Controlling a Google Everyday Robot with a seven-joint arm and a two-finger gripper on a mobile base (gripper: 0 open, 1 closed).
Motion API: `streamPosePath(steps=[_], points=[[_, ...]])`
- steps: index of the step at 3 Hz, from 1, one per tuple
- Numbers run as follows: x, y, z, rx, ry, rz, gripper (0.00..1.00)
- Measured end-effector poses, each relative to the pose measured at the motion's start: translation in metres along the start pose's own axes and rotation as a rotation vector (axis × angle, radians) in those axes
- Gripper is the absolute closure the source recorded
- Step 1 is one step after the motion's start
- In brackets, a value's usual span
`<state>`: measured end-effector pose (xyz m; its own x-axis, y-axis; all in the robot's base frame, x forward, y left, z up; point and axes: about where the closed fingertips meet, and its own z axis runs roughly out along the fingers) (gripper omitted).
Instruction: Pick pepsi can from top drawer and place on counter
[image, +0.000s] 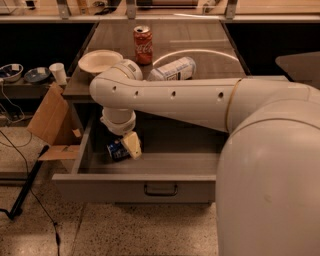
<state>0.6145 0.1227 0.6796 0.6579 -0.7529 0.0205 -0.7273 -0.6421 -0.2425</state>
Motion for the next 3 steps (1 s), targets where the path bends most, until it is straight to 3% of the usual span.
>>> streamPosePath(steps=[2, 3], points=[[0.007, 0.006, 0.031, -0.061, 0.062, 0.034, 0.0], [0.009, 0.01, 0.047, -0.094, 0.062, 0.05, 0.0]])
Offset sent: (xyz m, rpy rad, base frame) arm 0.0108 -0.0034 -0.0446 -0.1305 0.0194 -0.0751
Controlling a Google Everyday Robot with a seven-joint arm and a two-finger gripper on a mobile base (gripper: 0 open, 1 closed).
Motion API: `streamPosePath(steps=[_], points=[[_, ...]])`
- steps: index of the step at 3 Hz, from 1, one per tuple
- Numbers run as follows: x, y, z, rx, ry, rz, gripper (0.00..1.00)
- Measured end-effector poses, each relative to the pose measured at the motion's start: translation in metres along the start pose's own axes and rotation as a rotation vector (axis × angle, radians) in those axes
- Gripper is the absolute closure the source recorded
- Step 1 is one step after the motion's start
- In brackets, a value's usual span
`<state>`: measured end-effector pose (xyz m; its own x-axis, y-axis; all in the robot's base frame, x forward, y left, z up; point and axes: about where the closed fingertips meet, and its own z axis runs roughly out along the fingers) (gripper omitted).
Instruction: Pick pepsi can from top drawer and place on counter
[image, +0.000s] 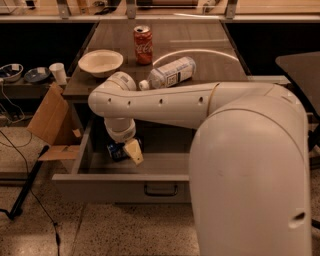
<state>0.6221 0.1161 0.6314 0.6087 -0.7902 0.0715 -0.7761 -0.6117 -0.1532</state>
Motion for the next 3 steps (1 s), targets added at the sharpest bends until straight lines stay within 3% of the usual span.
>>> streamPosePath(steps=[1, 3], points=[[-0.0017, 0.0, 0.0144, -0.027, -0.008, 0.005, 0.01], [-0.0029, 0.0005, 0.0182, -0.02, -0.045, -0.008, 0.45]])
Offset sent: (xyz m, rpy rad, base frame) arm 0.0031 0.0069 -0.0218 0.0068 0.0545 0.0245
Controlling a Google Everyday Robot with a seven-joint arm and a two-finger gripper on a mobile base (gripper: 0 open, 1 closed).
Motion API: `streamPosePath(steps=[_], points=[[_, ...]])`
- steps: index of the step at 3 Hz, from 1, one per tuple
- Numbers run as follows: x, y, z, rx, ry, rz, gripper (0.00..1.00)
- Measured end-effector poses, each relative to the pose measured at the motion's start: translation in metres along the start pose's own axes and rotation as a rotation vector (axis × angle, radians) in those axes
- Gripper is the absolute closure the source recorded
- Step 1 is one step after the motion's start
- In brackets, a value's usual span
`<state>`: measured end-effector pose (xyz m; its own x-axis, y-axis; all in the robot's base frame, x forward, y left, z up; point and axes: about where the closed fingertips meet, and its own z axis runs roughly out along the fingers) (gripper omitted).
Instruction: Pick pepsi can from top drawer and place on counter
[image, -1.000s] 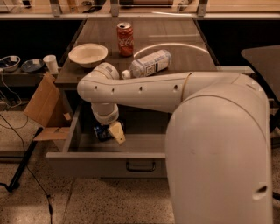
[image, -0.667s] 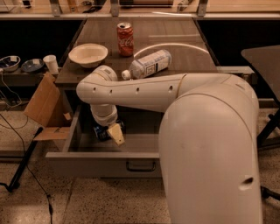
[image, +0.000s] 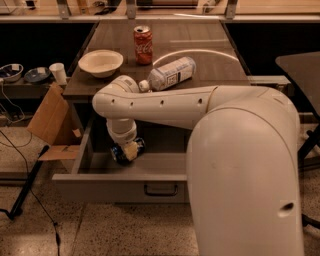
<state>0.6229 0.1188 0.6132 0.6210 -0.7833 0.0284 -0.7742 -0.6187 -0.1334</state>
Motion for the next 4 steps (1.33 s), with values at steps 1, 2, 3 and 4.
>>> streamPosePath(steps=[1, 2, 3, 4], points=[[0.003, 0.002, -0.008, 0.035, -0.028, 0.012, 0.68], [0.01, 0.01, -0.032, 0.09, -0.06, 0.044, 0.91], [0.016, 0.034, -0.076, 0.13, -0.088, 0.082, 1.0], [0.018, 0.065, -0.131, 0.178, -0.094, 0.108, 1.0]])
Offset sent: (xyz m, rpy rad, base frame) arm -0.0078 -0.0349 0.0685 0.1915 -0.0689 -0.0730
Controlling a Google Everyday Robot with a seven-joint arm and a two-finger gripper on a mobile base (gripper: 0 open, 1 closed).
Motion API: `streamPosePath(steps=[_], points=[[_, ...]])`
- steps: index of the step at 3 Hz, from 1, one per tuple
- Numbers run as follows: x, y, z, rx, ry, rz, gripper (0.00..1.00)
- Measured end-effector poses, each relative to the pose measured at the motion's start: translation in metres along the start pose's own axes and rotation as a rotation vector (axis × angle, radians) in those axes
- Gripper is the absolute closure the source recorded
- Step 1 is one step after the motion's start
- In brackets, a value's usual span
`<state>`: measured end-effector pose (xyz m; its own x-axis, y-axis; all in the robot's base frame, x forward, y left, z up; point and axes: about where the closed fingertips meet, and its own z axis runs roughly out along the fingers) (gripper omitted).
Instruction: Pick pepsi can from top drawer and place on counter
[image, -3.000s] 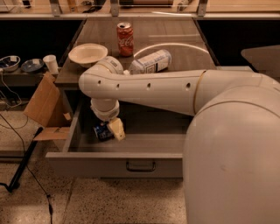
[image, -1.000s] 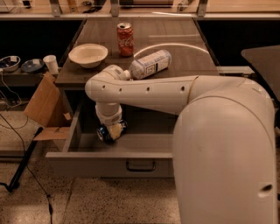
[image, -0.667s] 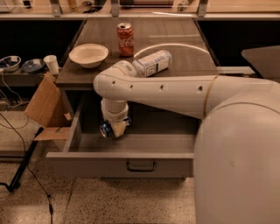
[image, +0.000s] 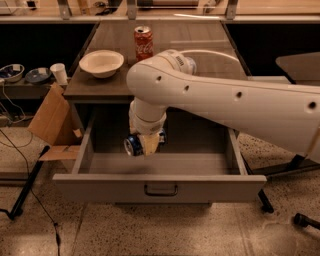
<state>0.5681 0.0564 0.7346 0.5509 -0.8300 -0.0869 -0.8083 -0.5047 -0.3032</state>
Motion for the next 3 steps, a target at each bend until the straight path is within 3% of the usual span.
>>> streamPosePath(steps=[1, 2, 3], points=[[-0.005, 0.016, -0.058, 0.065, 0.01, 0.004, 1.0], [-0.009, 0.014, -0.11, 0.15, 0.045, 0.013, 1.0], [-0.012, -0.017, -0.164, 0.261, 0.109, 0.046, 1.0]])
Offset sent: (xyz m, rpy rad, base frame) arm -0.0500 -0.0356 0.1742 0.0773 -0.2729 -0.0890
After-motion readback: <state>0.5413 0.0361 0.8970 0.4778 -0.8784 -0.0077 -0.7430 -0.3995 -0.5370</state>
